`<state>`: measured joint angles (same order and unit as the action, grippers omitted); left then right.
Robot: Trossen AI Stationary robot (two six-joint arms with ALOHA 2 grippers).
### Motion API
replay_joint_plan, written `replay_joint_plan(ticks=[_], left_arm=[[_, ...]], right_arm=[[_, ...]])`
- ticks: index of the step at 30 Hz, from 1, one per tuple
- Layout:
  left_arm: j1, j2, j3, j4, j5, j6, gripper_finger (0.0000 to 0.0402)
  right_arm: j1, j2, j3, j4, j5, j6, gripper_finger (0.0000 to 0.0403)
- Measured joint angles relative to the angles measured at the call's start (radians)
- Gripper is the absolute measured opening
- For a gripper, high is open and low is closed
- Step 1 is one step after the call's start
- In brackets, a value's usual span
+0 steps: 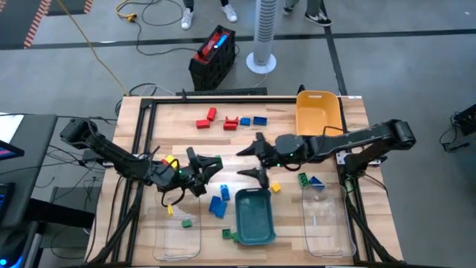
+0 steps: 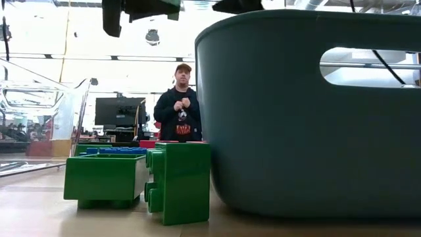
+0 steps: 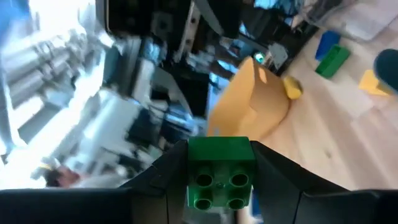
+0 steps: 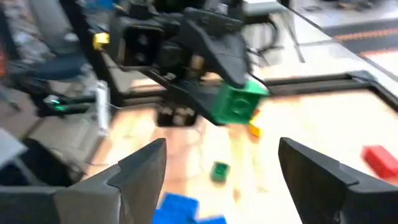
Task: Sort blocks
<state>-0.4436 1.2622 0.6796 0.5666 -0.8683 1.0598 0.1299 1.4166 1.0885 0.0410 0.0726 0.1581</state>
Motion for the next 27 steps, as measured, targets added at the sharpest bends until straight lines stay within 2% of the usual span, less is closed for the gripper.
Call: replay_joint_plan(ticks=[4, 8, 13, 17, 21, 25, 27], left_arm=[[-0.016, -0.021, 0.085, -0.286, -0.010, -0.263, 0.0143], [-0.042, -0.035, 0.218, -0.657, 0.014, -0.580, 0.0143], [-0.119, -0.036, 0.362, -1.007, 0.136, -0.934, 0.0143], [-0.207, -0.036, 0.429, -1.258, 0.261, -1.214, 0.0143], [-0.310, -0.036, 0.465, -1.416, 0.415, -1.482, 0.0143], [-0.401, -0.035, 0.467, -1.440, 0.516, -1.665, 0.0143], [-0.430, -0.034, 0.467, -1.441, 0.535, -1.745, 0.0143]], right_arm=[[0.003, -0.059, -0.037, -0.074, 0.077, 0.024, 0.0314], [0.018, -0.082, -0.093, -0.073, 0.147, 0.059, 0.0314], [0.058, -0.070, -0.161, 0.006, 0.235, 0.079, 0.0314], [0.089, -0.071, -0.188, 0.052, 0.299, 0.077, 0.0314], [0.116, -0.073, -0.189, 0.051, 0.373, 0.061, 0.0314], [0.126, -0.073, -0.189, 0.048, 0.402, 0.054, 0.0314], [0.126, -0.073, -0.189, 0.047, 0.403, 0.054, 0.0314]])
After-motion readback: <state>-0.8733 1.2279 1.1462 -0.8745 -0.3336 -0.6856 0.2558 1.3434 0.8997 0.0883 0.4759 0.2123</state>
